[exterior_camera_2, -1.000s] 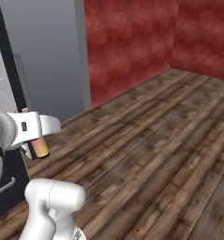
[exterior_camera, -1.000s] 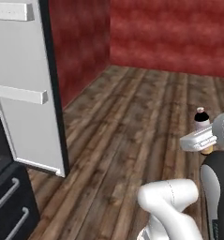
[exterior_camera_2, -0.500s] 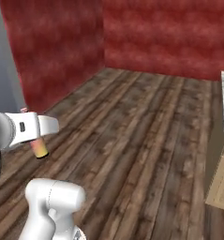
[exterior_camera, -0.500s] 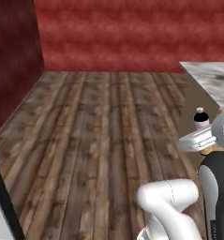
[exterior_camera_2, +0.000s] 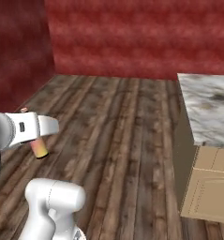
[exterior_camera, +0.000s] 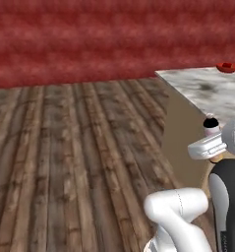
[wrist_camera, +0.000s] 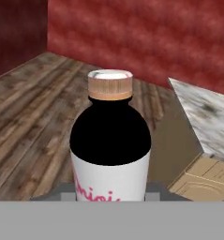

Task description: Open the fridge, grab two sodas, and place both sodas inside the bowl with ice on the dining counter.

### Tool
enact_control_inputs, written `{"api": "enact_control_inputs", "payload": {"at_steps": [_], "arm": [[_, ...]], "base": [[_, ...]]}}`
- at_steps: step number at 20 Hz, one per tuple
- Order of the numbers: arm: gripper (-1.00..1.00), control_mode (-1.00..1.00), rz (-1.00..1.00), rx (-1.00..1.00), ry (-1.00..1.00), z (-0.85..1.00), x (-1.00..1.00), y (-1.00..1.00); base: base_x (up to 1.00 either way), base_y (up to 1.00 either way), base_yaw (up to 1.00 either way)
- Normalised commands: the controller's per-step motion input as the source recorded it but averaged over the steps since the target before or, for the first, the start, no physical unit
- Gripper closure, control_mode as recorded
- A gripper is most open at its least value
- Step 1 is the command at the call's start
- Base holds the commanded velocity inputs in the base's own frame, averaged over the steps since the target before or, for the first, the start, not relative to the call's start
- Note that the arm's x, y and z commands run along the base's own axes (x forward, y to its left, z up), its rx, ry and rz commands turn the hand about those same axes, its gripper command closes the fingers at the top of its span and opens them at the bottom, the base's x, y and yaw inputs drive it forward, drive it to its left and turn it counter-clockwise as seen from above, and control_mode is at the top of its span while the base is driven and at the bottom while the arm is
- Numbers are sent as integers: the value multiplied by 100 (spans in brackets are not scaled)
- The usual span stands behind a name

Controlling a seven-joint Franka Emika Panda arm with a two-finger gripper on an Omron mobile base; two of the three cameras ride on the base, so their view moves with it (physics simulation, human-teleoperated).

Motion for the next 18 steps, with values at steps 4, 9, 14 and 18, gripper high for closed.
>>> {"api": "enact_control_inputs", "payload": {"at_steps": [4,9,14,18], "arm": [[100,100,0,0,0,0,0,0],[100,100,0,0,0,0,0,0],[100,100,0,0,0,0,0,0],[100,100,0,0,0,0,0,0]], "base": [[100,27,-34],[100,29,-34],[100,45,-36],[99,66,-42]]}}
